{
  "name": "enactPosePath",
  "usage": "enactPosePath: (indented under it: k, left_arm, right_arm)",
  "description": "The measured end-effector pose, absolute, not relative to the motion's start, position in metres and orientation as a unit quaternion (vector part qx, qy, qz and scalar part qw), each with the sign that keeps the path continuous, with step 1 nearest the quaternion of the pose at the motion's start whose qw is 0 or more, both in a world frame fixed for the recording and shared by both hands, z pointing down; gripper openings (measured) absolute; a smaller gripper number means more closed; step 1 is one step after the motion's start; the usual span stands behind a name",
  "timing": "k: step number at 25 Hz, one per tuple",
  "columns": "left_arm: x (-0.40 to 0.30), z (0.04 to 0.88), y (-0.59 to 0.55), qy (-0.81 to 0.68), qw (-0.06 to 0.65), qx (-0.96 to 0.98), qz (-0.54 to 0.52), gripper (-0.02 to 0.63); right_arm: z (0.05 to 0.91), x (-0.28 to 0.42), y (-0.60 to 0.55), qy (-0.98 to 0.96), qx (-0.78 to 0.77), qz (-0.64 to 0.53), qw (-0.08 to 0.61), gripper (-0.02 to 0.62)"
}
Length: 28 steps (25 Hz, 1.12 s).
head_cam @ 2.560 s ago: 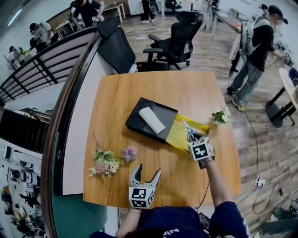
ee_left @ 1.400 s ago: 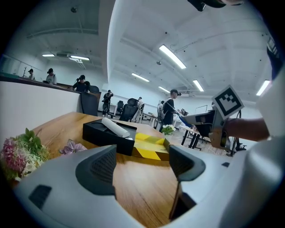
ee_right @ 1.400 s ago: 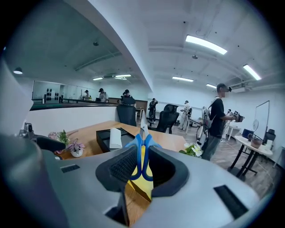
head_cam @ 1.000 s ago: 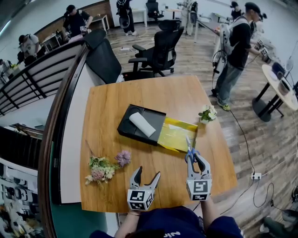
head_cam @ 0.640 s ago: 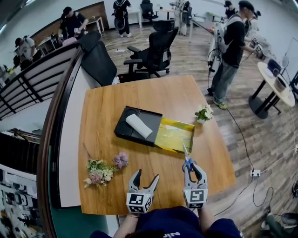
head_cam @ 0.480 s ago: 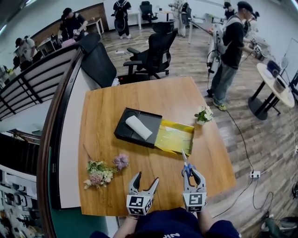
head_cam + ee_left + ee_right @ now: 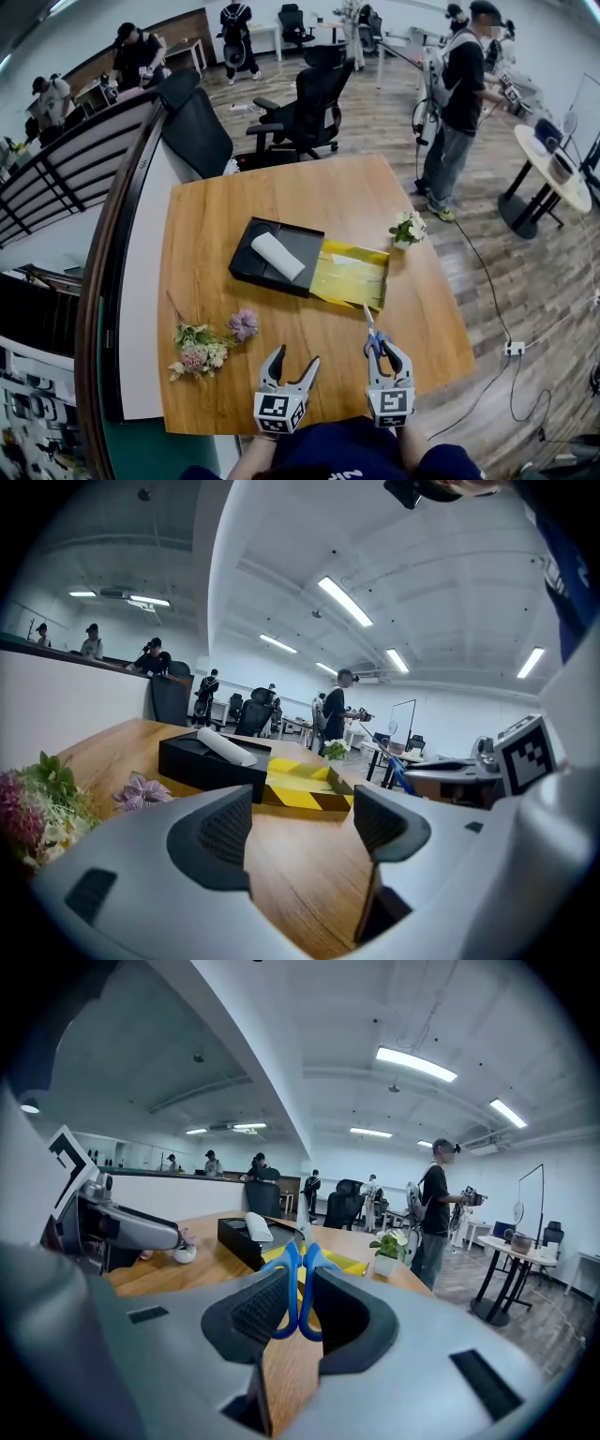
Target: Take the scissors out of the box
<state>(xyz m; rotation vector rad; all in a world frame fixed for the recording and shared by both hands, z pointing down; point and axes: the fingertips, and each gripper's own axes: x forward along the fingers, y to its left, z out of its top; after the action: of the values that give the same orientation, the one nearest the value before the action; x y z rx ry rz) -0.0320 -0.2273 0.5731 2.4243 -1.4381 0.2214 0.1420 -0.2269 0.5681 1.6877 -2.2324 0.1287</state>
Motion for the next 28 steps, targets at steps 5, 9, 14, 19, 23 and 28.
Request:
enactPosePath:
  k: [5,9,14,19,23,28]
  left_arm:
    - [-0.026,0.570,-0.224,-0.493,0.154,0.853,0.074,0.256]
    - [-0.025,0.571,-0.221,-0.502,0.148,0.848,0.080,0.090]
    - [-0.020,0.570,-0.219,-0.490,0.152,0.855,0.074,0.005]
    - [-0.018,0.573,-0.216,-0.481,0.163,0.858,0.078,0.003]
    - [-0.017,0.574,-0.215,-0.477,0.164,0.860,0.081,0.003]
    - [-0.020,0.575,-0.218,-0.484,0.160,0.856,0.084,0.003]
  right_arm:
    - [0.563,0.138,-0.231,-0.792,0.585,0.041,0.169,0.097]
    - [0.566,0.130,-0.228,-0.798,0.576,0.041,0.173,0.097]
    - [0.564,0.127,-0.229,-0.801,0.572,0.040,0.173,0.097]
    - [0.561,0.125,-0.231,-0.802,0.573,0.052,0.162,0.095]
    - [0.563,0.124,-0.233,-0.802,0.571,0.055,0.165,0.095]
    - [0.565,0.122,-0.236,-0.806,0.562,0.058,0.174,0.095]
